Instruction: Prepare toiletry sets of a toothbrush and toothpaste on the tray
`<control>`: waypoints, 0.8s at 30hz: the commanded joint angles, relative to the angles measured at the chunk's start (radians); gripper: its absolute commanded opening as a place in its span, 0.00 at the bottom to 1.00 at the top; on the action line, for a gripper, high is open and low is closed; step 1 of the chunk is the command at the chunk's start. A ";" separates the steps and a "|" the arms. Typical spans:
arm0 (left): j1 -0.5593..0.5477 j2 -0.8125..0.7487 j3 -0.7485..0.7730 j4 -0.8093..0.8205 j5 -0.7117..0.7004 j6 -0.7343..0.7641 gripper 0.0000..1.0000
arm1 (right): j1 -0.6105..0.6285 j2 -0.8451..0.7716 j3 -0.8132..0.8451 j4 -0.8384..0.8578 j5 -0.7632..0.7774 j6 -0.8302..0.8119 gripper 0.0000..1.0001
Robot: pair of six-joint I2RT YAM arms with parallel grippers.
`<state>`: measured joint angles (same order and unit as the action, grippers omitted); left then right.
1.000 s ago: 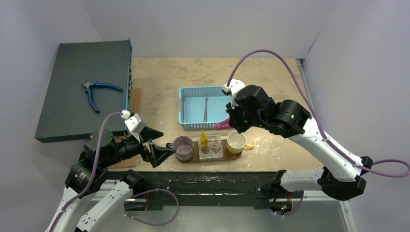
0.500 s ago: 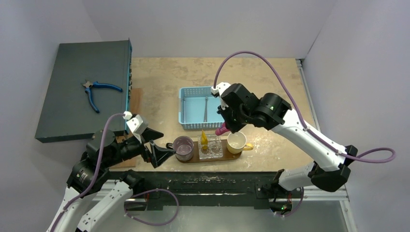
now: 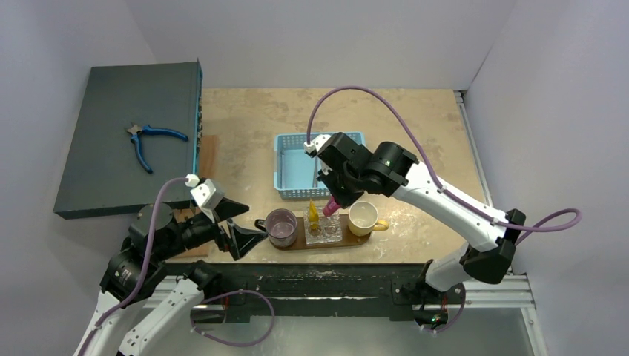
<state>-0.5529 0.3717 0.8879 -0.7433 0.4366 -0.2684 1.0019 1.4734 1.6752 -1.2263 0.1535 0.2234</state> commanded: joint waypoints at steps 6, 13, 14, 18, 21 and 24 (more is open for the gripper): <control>-0.004 -0.010 -0.007 0.012 -0.007 0.020 1.00 | 0.020 0.022 0.036 0.038 0.001 -0.001 0.00; -0.004 -0.011 -0.007 0.011 -0.004 0.020 1.00 | 0.024 0.047 0.030 0.047 0.006 0.001 0.00; -0.004 -0.011 -0.008 0.011 -0.004 0.020 1.00 | 0.024 0.049 0.030 0.048 0.008 0.001 0.00; -0.004 -0.010 -0.007 0.010 -0.006 0.021 1.00 | 0.025 0.063 0.025 0.044 0.015 0.001 0.00; -0.004 -0.010 -0.009 0.011 -0.007 0.021 1.00 | 0.024 0.071 0.014 0.044 0.016 0.001 0.00; -0.004 -0.008 -0.009 0.011 -0.007 0.021 1.00 | 0.024 0.078 0.006 0.045 0.024 0.006 0.00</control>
<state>-0.5529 0.3679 0.8848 -0.7498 0.4366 -0.2684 1.0210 1.5574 1.6768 -1.2057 0.1593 0.2237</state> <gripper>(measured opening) 0.998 0.024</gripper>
